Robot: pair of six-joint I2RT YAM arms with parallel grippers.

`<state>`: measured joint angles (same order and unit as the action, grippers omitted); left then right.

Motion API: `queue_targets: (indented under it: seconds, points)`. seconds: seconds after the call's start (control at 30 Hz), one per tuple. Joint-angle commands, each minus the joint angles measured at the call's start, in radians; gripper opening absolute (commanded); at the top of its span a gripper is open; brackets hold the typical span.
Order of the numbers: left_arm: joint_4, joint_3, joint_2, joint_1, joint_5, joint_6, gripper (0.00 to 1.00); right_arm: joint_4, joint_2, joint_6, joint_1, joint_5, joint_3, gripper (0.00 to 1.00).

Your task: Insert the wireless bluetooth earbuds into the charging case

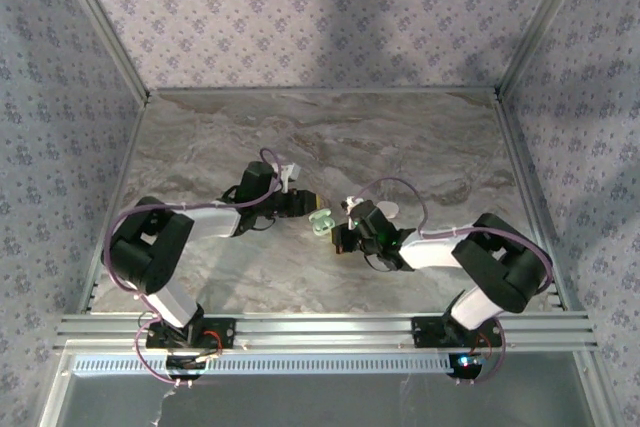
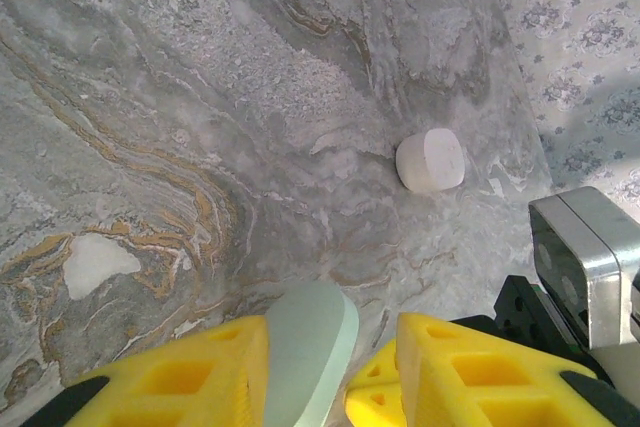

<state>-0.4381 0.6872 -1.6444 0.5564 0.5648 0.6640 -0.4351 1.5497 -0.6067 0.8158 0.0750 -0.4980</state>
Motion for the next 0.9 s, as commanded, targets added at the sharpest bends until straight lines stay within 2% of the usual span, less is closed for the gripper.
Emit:
queue_targets:
  seconds: [0.0, 0.87]
  points:
    - [-0.002, 0.032, -0.018, -0.003, 0.033, -0.011, 0.39, -0.028, 0.022, -0.013, -0.006, 0.000, -0.027, 0.00]
    - [-0.002, 0.072, -0.082, 0.041, 0.074, 0.002, 0.41, -0.054, 0.084, -0.013, -0.023, 0.018, -0.057, 0.00]
